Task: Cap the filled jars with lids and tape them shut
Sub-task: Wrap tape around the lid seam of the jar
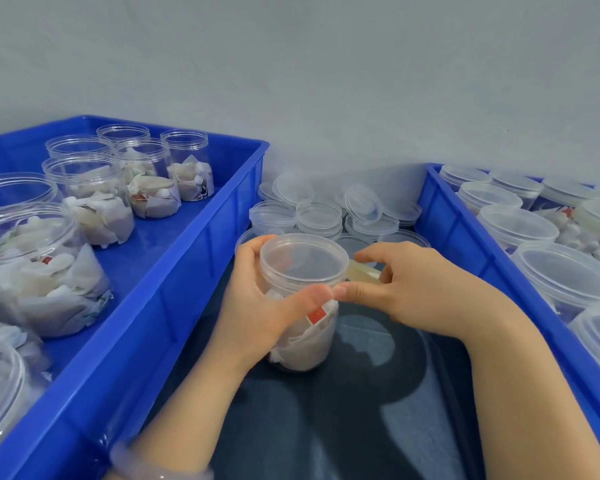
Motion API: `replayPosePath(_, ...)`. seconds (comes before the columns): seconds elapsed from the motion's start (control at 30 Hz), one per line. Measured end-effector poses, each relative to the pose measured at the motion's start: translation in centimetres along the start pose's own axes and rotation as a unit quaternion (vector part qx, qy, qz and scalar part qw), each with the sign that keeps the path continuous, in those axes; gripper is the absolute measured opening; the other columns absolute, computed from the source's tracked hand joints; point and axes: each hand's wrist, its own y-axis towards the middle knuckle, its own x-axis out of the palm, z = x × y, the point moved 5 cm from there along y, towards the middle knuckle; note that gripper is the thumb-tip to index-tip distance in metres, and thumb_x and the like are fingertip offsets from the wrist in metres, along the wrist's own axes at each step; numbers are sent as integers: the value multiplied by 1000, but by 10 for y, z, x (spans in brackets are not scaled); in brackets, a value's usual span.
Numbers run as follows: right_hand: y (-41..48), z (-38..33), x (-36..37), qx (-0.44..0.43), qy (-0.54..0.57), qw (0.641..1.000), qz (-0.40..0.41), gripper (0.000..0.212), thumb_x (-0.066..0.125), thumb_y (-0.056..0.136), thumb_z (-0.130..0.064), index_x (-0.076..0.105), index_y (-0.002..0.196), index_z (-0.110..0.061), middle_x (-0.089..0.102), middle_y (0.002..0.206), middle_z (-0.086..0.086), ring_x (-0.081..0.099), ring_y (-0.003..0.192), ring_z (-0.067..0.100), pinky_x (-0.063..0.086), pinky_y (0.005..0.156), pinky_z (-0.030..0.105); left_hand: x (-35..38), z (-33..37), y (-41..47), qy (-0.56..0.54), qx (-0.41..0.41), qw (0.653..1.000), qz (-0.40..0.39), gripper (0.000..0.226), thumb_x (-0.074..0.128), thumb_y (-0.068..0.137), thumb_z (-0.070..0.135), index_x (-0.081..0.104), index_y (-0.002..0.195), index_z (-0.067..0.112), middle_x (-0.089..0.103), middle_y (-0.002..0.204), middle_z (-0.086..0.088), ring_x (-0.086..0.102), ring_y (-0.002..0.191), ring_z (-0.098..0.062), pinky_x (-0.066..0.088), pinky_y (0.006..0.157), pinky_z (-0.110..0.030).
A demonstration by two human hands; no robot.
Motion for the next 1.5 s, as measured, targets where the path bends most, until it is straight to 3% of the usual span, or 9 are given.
replayPosePath(0.17, 3, -9, 5, -17, -4, 1000, 12, 64, 50, 72, -67, 59, 118, -23, 53, 72, -10, 53, 69, 7, 44, 65, 27, -5, 2, 0, 58, 19, 996, 67, 84, 86, 32, 59, 48, 103, 38, 61, 103, 20, 58, 93, 14, 45, 72, -4)
replayPosePath(0.27, 3, -14, 5, -50, -17, 998, 32, 54, 49, 77, -60, 64, 101, -14, 45, 54, -8, 43, 55, 8, 33, 50, 16, -6, 1, 0, 58, 18, 995, 78, 86, 86, 32, 64, 44, 103, 38, 59, 106, 19, 57, 94, 14, 44, 71, -4)
replayPosePath(0.37, 2, -11, 4, -61, -5, 998, 15, 47, 53, 77, -60, 64, 103, -23, 48, 56, -13, 45, 55, 4, 31, 53, 16, -9, -1, 2, 67, 9, 994, 84, 94, 87, 22, 64, 45, 101, 35, 59, 103, 18, 59, 91, 12, 46, 69, -6)
replayPosePath(0.53, -1, -4, -3, -66, 70, 995, 3, 91, 49, 41, -85, 55, 124, -48, 56, 71, -17, 53, 63, -7, 36, 66, 17, -18, -7, 10, 8, -32, 996, 78, 86, 74, 32, 57, 51, 109, 27, 64, 100, 9, 65, 80, 7, 50, 64, -11)
replayPosePath(0.7, -3, 0, -12, -48, 80, 995, 37, 90, 45, 35, -86, 61, 115, -47, 63, 61, -20, 55, 56, -13, 38, 61, 17, -16, -9, 10, -13, -49, 998, 28, 83, 76, 37, 53, 56, 110, 18, 67, 102, -3, 68, 93, -20, 55, 82, -42)
replayPosePath(1.0, 0, 3, -11, -30, 91, 994, 44, 85, 49, 37, -84, 68, 108, -42, 60, 65, -15, 55, 59, -4, 39, 62, 18, -9, -10, 8, -4, -42, 998, -37, 109, 78, 29, 78, 57, 113, 12, 69, 94, 1, 69, 88, -16, 55, 73, -29)
replayPosePath(1.17, 1, 0, -9, -26, 94, 995, 36, 93, 49, 34, -84, 65, 114, -40, 55, 63, -19, 55, 64, -4, 41, 64, 19, -8, -8, 7, -16, -40, 997, -61, 108, 80, 38, 73, 55, 117, 5, 67, 104, -11, 66, 98, -29, 53, 84, -45)
replayPosePath(1.3, -3, 1, -7, -4, 93, 996, -10, 110, 51, 31, -85, 52, 130, -37, 59, 58, -15, 60, 54, 5, 50, 68, 25, -6, -13, 5, -47, -61, 993, -85, 104, 84, 37, 70, 56, 117, 9, 68, 101, -4, 65, 98, -24, 49, 82, -40)
replayPosePath(1.5, -8, 0, -7, 5, 52, 997, -49, 115, 44, 32, -86, 45, 136, -37, 49, 62, -20, 55, 50, 0, 43, 56, 18, -3, -10, 5, -52, -54, 994, -80, 94, 88, 35, 57, 57, 118, 23, 71, 104, 8, 66, 103, -10, 53, 81, -24)
